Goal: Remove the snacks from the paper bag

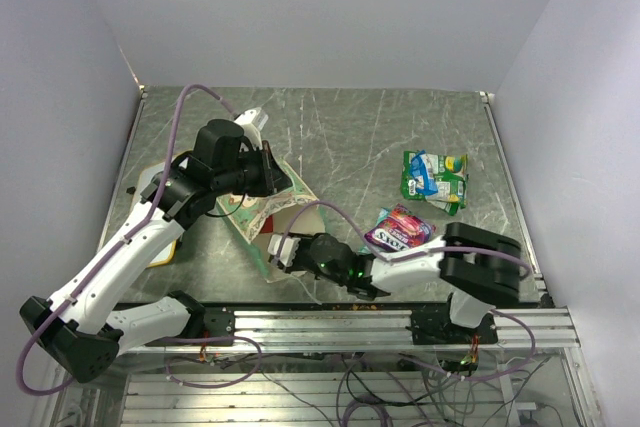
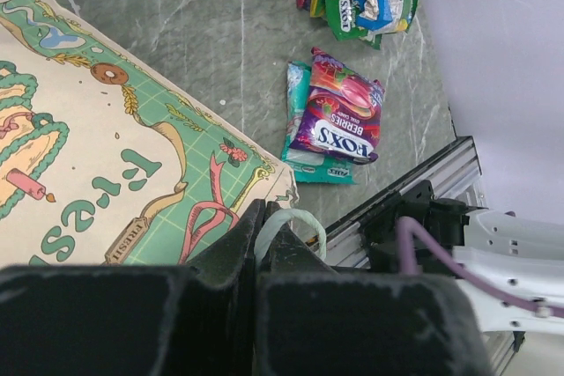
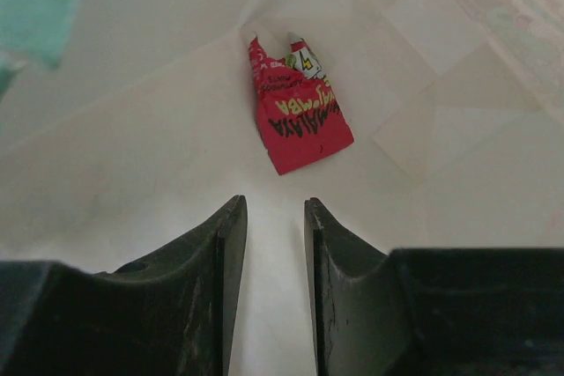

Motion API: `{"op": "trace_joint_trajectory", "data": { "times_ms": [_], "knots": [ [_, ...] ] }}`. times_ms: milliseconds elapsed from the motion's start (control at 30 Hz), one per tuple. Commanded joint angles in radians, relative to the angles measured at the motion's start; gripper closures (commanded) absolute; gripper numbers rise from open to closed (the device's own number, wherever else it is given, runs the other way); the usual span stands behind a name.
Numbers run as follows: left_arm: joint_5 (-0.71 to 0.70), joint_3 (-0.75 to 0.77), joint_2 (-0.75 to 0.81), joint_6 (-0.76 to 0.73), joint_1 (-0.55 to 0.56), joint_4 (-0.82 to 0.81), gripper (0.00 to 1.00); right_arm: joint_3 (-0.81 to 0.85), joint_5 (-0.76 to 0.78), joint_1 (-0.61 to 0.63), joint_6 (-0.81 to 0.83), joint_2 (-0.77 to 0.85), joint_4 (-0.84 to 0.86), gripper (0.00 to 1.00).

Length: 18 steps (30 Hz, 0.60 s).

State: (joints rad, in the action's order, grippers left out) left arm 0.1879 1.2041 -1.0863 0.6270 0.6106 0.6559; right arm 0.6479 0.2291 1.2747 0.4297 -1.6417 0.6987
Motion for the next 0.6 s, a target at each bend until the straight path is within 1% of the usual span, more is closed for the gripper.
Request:
{"op": "trace_joint_trajectory", "data": {
  "times_ms": [0, 100, 233, 367, 467, 567],
  "knots": [
    [0.029, -0.014, 0.020, -0.005, 0.001, -0.079, 0.93, 0.020, 0.105, -0.014, -0.017, -0.137, 0.354, 0.68],
    [0.041, -0.007, 0.026, -0.013, 0.002, -0.074, 0.93, 0.030, 0.076, -0.032, -0.047, -0.207, 0.419, 0.66],
    [0.057, 0.016, 0.026, -0.023, 0.001, -0.055, 0.93, 0.070, 0.089, -0.049, -0.071, -0.288, 0.471, 0.60],
    [0.075, 0.058, 0.014, -0.039, 0.001, -0.032, 0.93, 0.090, 0.098, -0.056, -0.116, -0.337, 0.509, 0.55],
    [0.088, 0.059, 0.015, -0.033, 0.001, -0.030, 0.93, 0.101, 0.102, -0.057, -0.129, -0.372, 0.543, 0.50],
    [0.100, 0.058, 0.015, -0.037, 0.001, -0.018, 0.93, 0.112, 0.082, -0.070, -0.133, -0.394, 0.541, 0.45]
  ]
}}
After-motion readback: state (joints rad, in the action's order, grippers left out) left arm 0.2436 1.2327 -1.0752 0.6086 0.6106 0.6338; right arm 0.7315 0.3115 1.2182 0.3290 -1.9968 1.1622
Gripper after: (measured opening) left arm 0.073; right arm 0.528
